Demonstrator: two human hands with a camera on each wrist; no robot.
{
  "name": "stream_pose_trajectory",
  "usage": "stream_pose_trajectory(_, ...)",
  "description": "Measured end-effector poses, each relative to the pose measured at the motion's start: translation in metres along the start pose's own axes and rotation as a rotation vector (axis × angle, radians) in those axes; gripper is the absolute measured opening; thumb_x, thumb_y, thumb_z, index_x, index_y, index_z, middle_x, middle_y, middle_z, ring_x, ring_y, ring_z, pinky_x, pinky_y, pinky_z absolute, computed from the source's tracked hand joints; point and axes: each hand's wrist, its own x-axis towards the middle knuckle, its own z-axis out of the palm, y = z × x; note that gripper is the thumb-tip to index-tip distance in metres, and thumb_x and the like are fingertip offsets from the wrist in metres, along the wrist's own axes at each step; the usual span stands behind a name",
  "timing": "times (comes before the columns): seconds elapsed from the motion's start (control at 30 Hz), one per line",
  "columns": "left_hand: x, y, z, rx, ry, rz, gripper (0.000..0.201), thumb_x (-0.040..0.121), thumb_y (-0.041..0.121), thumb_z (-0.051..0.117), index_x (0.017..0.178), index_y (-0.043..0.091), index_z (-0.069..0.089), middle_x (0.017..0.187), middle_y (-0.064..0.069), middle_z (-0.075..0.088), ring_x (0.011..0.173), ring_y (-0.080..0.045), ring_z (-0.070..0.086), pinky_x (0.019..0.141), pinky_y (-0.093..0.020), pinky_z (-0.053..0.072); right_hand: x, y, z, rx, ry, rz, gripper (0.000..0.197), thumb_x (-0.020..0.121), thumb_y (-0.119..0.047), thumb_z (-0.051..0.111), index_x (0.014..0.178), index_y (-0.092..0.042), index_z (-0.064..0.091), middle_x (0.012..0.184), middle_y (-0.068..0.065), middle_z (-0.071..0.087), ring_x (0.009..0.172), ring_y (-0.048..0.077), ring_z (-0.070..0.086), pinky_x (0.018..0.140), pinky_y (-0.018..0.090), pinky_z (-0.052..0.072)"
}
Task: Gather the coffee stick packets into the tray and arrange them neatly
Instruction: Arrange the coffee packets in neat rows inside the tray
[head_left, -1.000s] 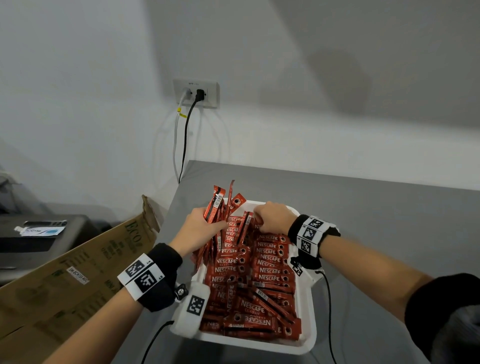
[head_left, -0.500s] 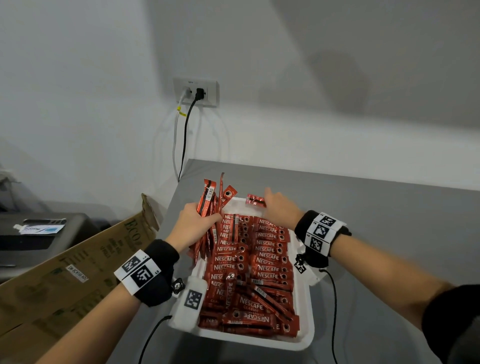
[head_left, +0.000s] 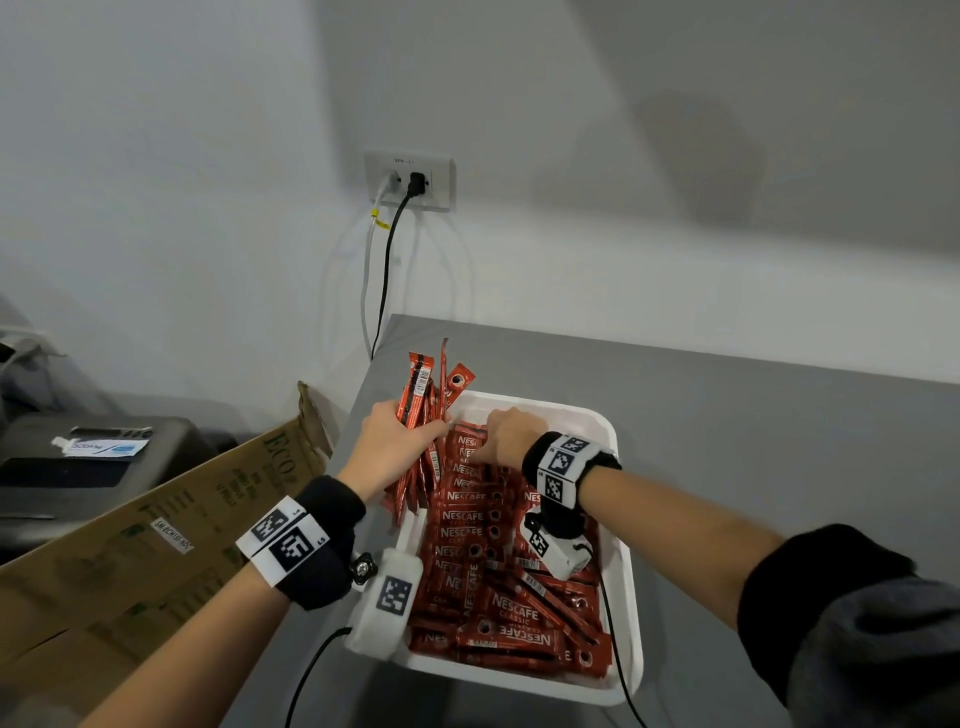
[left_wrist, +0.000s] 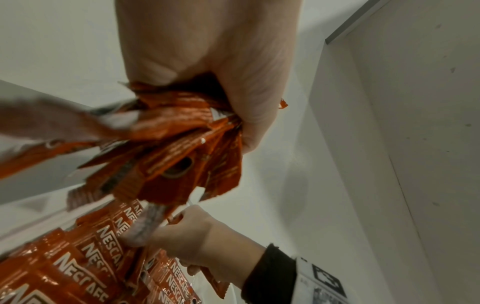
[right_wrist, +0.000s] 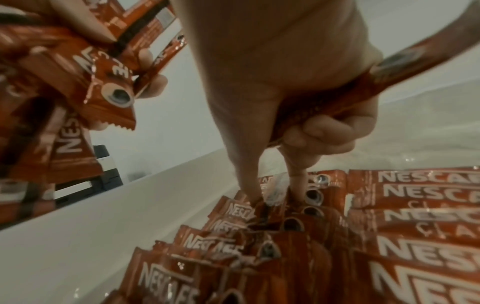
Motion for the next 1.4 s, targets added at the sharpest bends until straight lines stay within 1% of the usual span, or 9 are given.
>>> stream_pose_trajectory(0.17,0.000,-0.001,0.000,0.010,-0.006,-0.013,0.024,0.085,0.015,0.064,0.091,-0.008,0.062,0.074,-0.009,0.064,0.066,-0.017,0.062,0.073,-0.031,0.053,-0.005,0.005,-0.007,0.131,0.026,-0.023,0.033,0.088,-0.038,0.058,0.068,-0.016,0.045,0.066,-0.001,0.051,0.062,0.016,0.052,0.055,0.026,0.043)
stream_pose_trajectory(0.27,0.000,-0.002,-0.001,0.009,-0.001,-0.029,0.014,0.085,0.012,0.064,0.083,-0.001,0.060,0.070,-0.006,0.063,0.061,-0.014,0.062,0.067,-0.025,0.052,-0.011,0.014,-0.017,0.369,0.055,-0.109,0.029,0.094,-0.027,0.053,0.068,-0.014,0.051,0.064,0.001,0.054,0.055,0.016,0.050,0.048,0.022,0.039)
stream_pose_trajectory(0.37,0.000,-0.003,-0.003,-0.021,0.037,-0.043,0.018,0.084,0.010,0.064,0.090,-0.007,0.061,0.081,-0.022,0.065,0.073,-0.029,0.064,0.076,-0.037,0.053,-0.029,0.031,-0.029,0.592,0.082,-0.148,0.030,0.093,-0.023,0.057,0.067,-0.009,0.055,0.057,-0.004,0.049,0.046,0.005,0.043,0.047,0.015,0.033)
stream_pose_trajectory(0.47,0.000,-0.003,0.000,-0.018,0.022,-0.054,0.025,0.085,0.011,0.063,0.097,-0.010,0.060,0.081,-0.018,0.066,0.071,-0.025,0.064,0.075,-0.037,0.053,-0.049,0.046,-0.032,0.749,0.082,-0.173,0.027,0.091,-0.022,0.062,0.085,0.004,0.064,0.055,-0.010,0.052,0.037,-0.002,0.041,0.042,0.007,0.031)
stream_pose_trajectory(0.7,-0.004,-0.001,0.005,-0.026,-0.010,-0.037,0.019,0.086,0.013,0.063,0.096,-0.003,0.063,0.074,-0.003,0.065,0.066,-0.013,0.064,0.064,-0.020,0.048,-0.064,0.060,-0.030,0.857,0.058,-0.223,0.006,0.081,-0.017,0.073,0.085,-0.018,0.069,0.082,-0.006,0.070,0.069,0.000,0.066,0.067,0.012,0.049)
stream_pose_trajectory(0.8,-0.005,-0.001,0.004,-0.016,-0.007,-0.037,0.020,0.086,0.012,0.062,0.099,-0.004,0.063,0.076,-0.004,0.066,0.067,-0.013,0.065,0.063,-0.019,0.049,-0.058,0.061,-0.030,0.823,0.088,-0.190,0.011,0.077,-0.014,0.077,0.082,-0.018,0.068,0.079,-0.002,0.070,0.071,0.007,0.066,0.072,0.017,0.051)
stream_pose_trajectory(0.93,-0.008,-0.002,0.001,-0.009,-0.012,-0.059,0.020,0.086,0.012,0.062,0.099,-0.003,0.063,0.073,-0.002,0.067,0.059,-0.006,0.065,0.059,-0.016,0.049,-0.033,0.052,-0.032,0.465,0.149,-0.129,0.008,0.079,-0.016,0.075,0.085,-0.012,0.071,0.073,-0.002,0.066,0.060,0.007,0.057,0.058,0.016,0.045)
stream_pose_trajectory(1.13,-0.010,0.000,-0.008,-0.004,0.003,-0.059,0.028,0.084,0.012,0.064,0.099,-0.012,0.058,0.090,-0.028,0.065,0.082,-0.040,0.065,0.081,-0.045,0.053,0.009,0.031,-0.023,0.253,0.089,-0.097,0.020,0.081,-0.018,0.073,0.095,-0.004,0.070,0.091,0.008,0.070,0.081,0.022,0.065,0.077,0.034,0.055)
stream_pose_trajectory(1.4,-0.007,-0.004,-0.007,-0.004,-0.006,-0.073,0.026,0.085,0.011,0.063,0.098,-0.011,0.058,0.093,-0.029,0.064,0.081,-0.036,0.064,0.081,-0.043,0.053,0.023,0.024,-0.021,0.121,0.089,-0.112,0.019,0.082,-0.015,0.070,0.096,-0.003,0.068,0.093,0.010,0.069,0.085,0.024,0.065,0.076,0.033,0.054)
